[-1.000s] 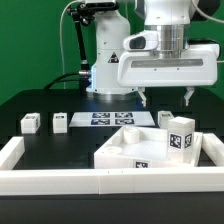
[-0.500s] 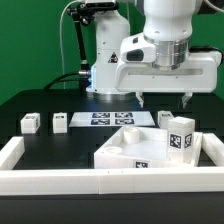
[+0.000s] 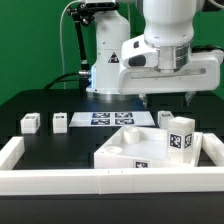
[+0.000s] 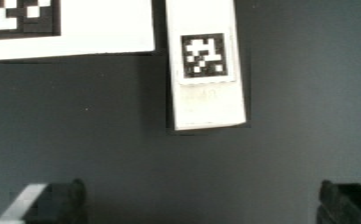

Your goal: Assemble square table

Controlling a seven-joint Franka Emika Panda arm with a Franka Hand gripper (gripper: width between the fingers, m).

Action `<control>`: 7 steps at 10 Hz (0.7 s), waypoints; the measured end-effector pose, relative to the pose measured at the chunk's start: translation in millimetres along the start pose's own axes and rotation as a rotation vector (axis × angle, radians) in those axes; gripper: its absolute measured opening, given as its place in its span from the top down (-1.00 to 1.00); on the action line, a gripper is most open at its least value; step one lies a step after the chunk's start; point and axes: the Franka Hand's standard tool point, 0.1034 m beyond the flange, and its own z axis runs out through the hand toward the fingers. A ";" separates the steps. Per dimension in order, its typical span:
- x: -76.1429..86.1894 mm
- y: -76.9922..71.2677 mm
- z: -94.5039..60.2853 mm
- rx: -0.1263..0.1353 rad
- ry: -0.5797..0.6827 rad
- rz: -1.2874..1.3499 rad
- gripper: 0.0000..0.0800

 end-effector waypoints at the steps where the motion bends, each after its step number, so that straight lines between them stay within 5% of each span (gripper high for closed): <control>1: 0.6 0.3 0.4 -0.001 0.000 0.001 -0.62; 7: -5.3 0.7 12.8 -0.008 0.031 -0.036 -0.62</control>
Offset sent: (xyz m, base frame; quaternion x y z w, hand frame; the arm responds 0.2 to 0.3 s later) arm 0.0000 0.0000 0.0000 0.0000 0.0000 0.0000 1.0000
